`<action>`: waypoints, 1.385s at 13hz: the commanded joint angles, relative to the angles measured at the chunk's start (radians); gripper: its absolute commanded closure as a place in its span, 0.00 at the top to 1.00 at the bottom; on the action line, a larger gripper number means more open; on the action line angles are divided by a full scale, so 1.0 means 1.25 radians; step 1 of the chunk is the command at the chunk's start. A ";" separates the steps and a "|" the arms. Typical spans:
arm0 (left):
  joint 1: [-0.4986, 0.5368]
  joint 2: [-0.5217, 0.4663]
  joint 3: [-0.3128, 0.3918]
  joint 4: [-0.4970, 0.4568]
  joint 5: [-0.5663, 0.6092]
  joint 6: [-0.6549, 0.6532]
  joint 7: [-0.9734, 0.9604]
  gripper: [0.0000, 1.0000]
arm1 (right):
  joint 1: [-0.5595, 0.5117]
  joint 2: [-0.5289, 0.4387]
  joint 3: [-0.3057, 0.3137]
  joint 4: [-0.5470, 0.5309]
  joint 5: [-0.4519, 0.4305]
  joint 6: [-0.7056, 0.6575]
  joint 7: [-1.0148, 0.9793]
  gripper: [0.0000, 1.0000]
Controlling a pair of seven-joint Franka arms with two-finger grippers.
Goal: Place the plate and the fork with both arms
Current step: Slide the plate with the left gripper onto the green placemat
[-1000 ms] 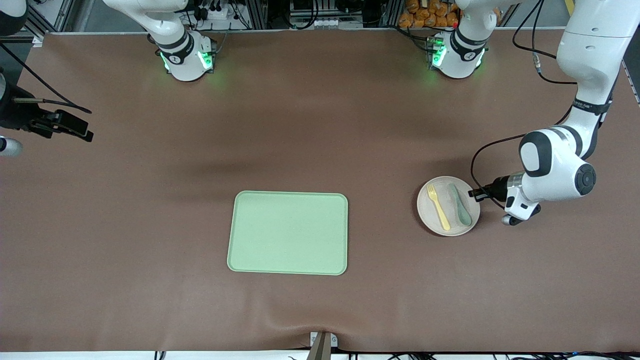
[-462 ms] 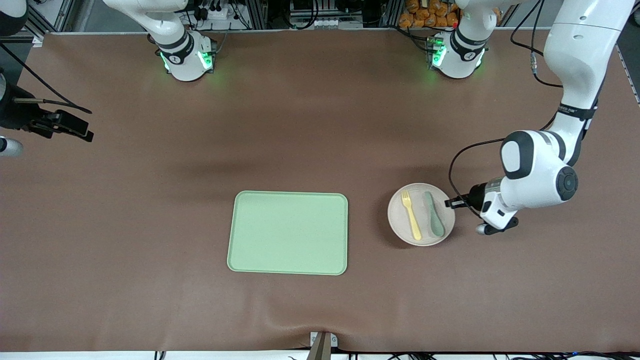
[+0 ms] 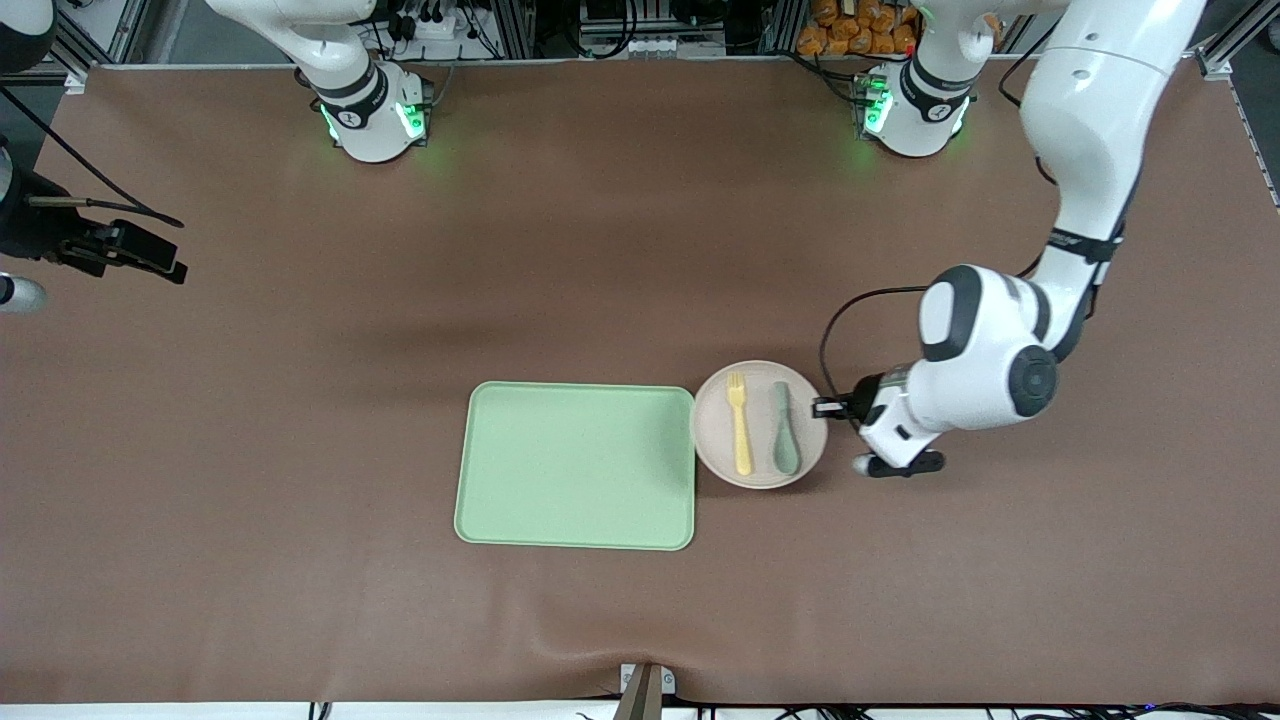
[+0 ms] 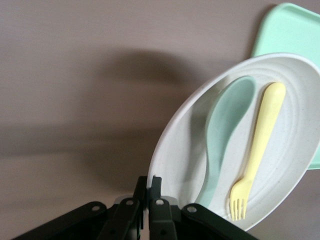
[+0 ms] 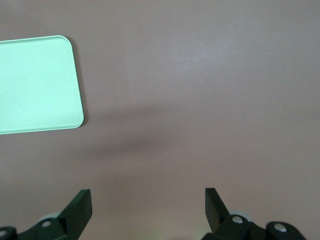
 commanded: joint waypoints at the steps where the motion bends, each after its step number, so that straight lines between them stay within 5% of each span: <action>1: -0.079 0.081 0.004 0.120 -0.011 -0.025 -0.103 0.00 | -0.014 -0.002 0.008 0.000 0.012 -0.005 -0.002 1.00; 6: -0.182 0.200 0.013 0.278 -0.011 -0.014 -0.260 0.00 | -0.014 -0.002 0.008 0.000 0.012 -0.009 -0.003 1.00; 18: -0.246 0.324 0.010 0.319 -0.015 0.179 -0.276 0.00 | -0.016 -0.002 0.008 -0.001 0.012 -0.013 -0.003 1.00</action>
